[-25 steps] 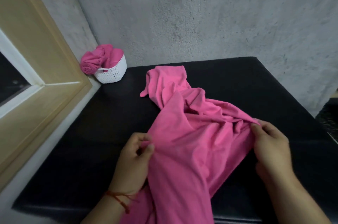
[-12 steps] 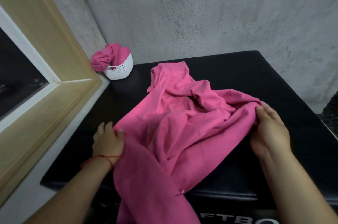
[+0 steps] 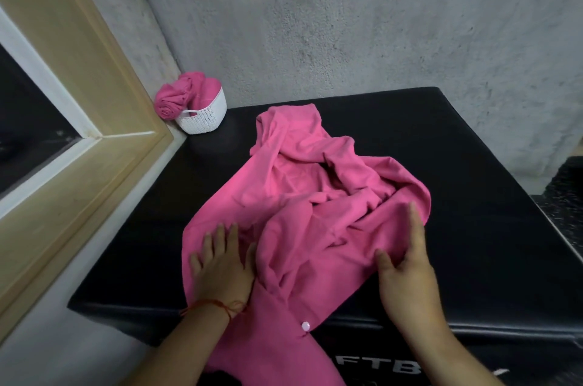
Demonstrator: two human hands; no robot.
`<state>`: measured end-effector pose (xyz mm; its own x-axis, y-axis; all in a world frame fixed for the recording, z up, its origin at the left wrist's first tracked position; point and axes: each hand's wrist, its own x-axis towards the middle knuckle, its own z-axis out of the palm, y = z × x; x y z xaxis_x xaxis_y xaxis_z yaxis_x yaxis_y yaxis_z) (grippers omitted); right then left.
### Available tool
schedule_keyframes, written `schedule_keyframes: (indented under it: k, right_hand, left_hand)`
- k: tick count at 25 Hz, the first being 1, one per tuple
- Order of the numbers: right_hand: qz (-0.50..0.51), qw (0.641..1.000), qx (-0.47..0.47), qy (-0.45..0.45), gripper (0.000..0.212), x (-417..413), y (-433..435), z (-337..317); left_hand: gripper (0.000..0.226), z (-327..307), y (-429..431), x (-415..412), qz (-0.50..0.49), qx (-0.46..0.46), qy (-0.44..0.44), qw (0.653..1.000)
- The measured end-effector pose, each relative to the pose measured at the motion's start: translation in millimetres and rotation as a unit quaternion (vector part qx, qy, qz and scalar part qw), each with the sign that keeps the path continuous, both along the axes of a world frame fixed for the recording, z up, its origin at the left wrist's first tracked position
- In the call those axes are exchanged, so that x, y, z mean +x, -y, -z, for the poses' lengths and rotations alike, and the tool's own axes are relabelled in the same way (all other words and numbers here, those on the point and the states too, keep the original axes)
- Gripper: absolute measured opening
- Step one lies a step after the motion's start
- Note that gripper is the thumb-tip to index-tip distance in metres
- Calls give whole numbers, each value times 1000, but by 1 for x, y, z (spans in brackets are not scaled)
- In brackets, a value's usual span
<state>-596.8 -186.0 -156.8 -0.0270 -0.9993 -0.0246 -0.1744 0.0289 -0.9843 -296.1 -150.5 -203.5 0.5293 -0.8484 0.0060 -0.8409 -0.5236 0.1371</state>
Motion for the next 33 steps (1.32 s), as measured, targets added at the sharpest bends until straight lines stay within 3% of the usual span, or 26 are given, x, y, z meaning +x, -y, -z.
schedule_keyframes:
  k: [3, 5, 8, 12, 17, 24, 28, 30, 33]
  right_hand:
    - [23, 1000, -14, -11, 71, -7, 13, 2]
    - [42, 999, -5, -2, 67, -17, 27, 0]
    - [87, 996, -10, -1, 75, -46, 44, -4]
    - [152, 988, 9, -25, 89, -101, 65, -9]
    - [215, 968, 11, -127, 85, -148, 80, -3]
    - [162, 942, -53, -291, 51, -143, 93, 10]
    - [155, 886, -118, -420, 52, -119, 95, 11]
    - [125, 871, -161, -447, 43, -105, 100, 12]
    - [82, 877, -177, -440, 23, -82, 107, 17]
  left_hand:
    - [76, 2, 2, 4, 16, 16, -5, 1000]
    - [80, 1, 2, 13, 35, 21, -3, 999]
    - [92, -1, 6, 32, 70, 23, 14, 997]
    - [81, -5, 10, 66, 129, 31, 16, 991]
    - [75, -17, 8, 111, 201, 43, 21, 978]
    - [75, -13, 7, 137, 177, 33, 25, 983]
    - [72, -14, 9, 136, 160, 44, 32, 986]
    - [71, -14, 10, 135, 144, 55, 36, 987]
    - [72, -14, 11, 135, 132, 69, 32, 988]
